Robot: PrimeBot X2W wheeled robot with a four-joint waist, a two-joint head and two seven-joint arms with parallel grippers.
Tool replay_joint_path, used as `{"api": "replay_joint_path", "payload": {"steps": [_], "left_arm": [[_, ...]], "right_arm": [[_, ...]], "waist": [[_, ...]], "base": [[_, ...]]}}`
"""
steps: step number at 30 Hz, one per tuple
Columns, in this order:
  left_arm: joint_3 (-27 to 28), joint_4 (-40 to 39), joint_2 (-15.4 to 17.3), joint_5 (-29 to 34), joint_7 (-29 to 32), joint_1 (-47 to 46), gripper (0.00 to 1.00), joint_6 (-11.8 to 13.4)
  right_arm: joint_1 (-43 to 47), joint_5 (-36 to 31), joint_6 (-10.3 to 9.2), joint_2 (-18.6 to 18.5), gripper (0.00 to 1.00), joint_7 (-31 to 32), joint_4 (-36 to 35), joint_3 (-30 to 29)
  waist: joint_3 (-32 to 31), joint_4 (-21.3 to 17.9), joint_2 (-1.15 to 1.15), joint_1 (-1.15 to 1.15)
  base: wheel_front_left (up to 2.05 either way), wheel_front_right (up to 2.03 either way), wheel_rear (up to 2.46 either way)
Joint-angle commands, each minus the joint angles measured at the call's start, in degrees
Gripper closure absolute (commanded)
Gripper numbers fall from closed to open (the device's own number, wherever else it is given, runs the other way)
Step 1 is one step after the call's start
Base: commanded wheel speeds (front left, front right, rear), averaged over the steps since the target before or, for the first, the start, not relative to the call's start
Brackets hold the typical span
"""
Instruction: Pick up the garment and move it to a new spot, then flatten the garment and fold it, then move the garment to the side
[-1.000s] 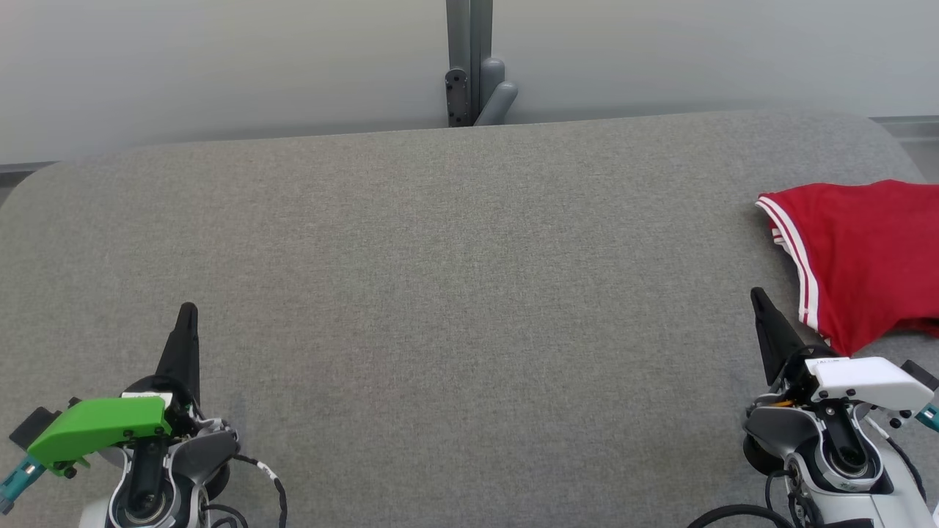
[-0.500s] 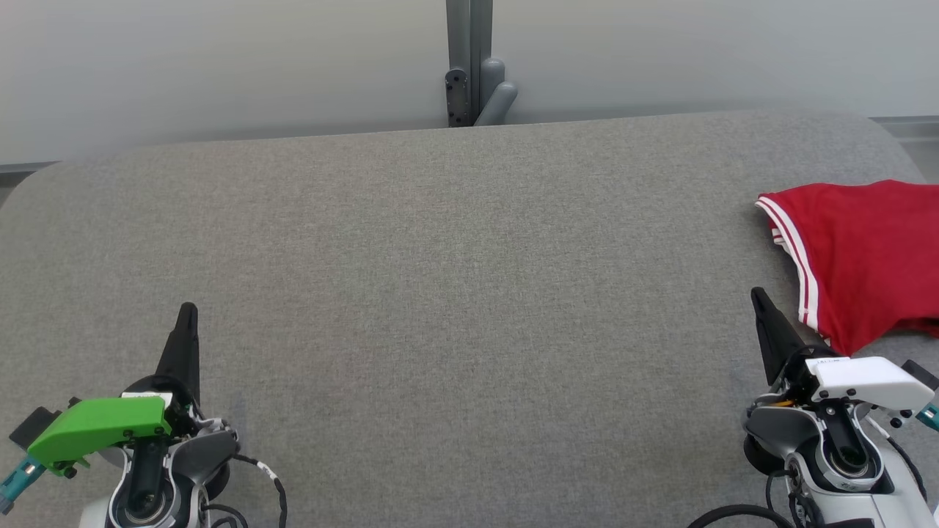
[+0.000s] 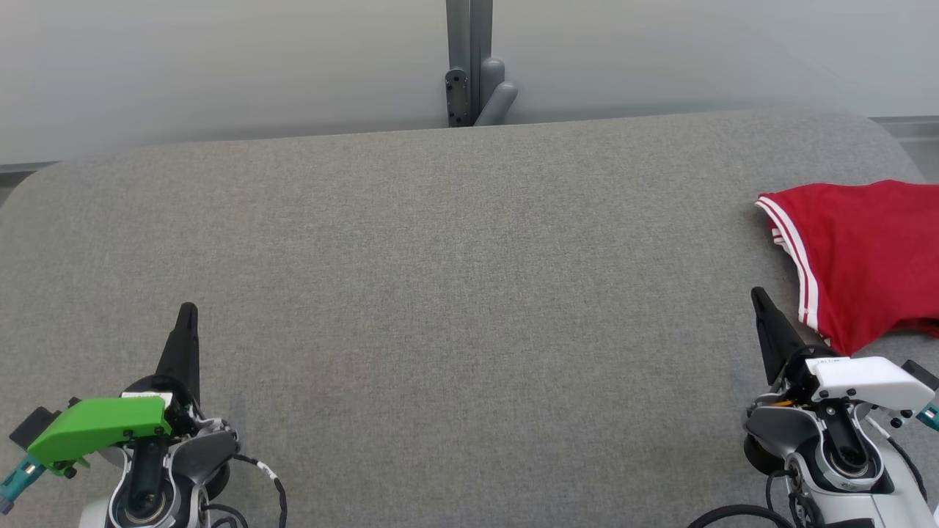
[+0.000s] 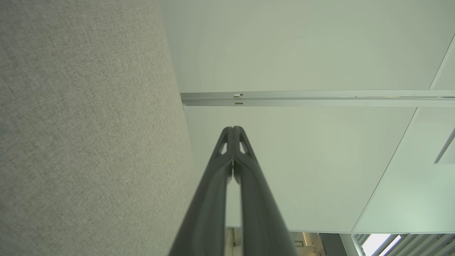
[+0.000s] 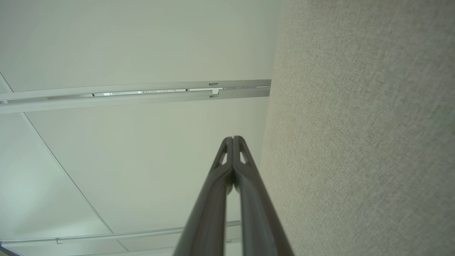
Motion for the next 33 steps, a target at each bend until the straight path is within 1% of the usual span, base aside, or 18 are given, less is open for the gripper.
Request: {"api": "replay_joint_path", "payload": {"steps": [1, 33], "left_arm": [[0.1, 0.0, 0.3, -0.1, 0.1, -0.8, 1.0, 0.2], [0.1, 0.0, 0.3, -0.1, 0.1, -0.8, 1.0, 0.2]], "right_arm": [[-0.3, 0.5, 0.02, -0.4, 1.0, -0.1, 0.0, 0.1], [-0.2, 0.8, 0.02, -0.6, 1.0, -0.5, 0.0, 0.6]], "waist": [[0.0, 0.0, 0.0, 0.0], [0.0, 0.0, 0.0, 0.0]], "base": [[0.0, 0.0, 0.0], [0.0, 0.0, 0.0]]}}
